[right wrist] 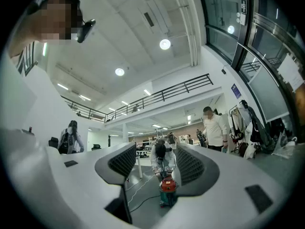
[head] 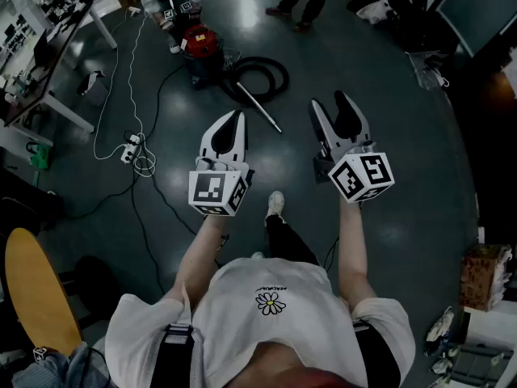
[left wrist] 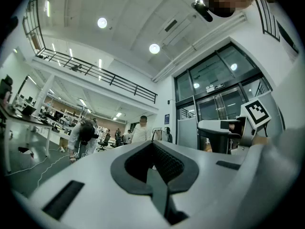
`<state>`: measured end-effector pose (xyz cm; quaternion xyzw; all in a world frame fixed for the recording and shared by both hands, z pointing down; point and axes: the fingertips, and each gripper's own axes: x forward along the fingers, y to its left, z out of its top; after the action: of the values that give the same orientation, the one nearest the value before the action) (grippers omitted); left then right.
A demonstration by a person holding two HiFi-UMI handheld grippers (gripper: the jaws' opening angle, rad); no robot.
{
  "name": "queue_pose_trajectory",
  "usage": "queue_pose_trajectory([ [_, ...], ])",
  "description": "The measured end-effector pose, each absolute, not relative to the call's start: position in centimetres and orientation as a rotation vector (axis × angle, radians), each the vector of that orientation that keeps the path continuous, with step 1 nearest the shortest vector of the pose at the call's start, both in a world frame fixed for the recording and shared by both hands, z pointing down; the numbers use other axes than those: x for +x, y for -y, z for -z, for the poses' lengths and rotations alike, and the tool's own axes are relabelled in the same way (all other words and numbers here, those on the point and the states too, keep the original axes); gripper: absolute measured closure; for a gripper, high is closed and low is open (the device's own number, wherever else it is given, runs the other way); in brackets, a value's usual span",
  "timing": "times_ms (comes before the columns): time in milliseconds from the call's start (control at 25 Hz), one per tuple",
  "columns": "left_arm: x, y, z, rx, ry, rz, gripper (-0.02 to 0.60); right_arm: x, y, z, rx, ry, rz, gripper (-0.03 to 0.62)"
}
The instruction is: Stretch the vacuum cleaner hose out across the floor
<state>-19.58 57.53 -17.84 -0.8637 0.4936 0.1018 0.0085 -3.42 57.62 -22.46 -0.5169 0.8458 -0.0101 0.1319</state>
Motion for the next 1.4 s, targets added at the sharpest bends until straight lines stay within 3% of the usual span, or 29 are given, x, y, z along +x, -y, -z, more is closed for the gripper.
queue_pose_trajectory([
  [360,-15.1,-36.6,17.5,-2.675,-1.648,-0.318,0.575,1.8,-36.8,18.9,-1.501,-2.591,0.140,0.344],
  [600,-16.0,-25.2,19.0,-2.635,-1.712,-0.402,0.572,1.2,-24.9,18.4,-1.428,-2.683,0.147,0.344],
  [920,-17.6,-6.0,15.2,-2.693,-1.775,-0.437,0.463,-1.2,-5.2,16.4,-1.391,-2.794,0.143,0.344],
  [1200,-19.4,9.1,11.1,-2.760,-1.900,-0.269,0.347,-2.9,11.0,15.4,-1.420,-2.929,0.112,0.344],
  [1400,-19.8,15.1,4.3,-2.773,-2.147,-0.145,0.334,-4.1,18.1,11.1,-1.267,-3.252,-0.051,0.344],
])
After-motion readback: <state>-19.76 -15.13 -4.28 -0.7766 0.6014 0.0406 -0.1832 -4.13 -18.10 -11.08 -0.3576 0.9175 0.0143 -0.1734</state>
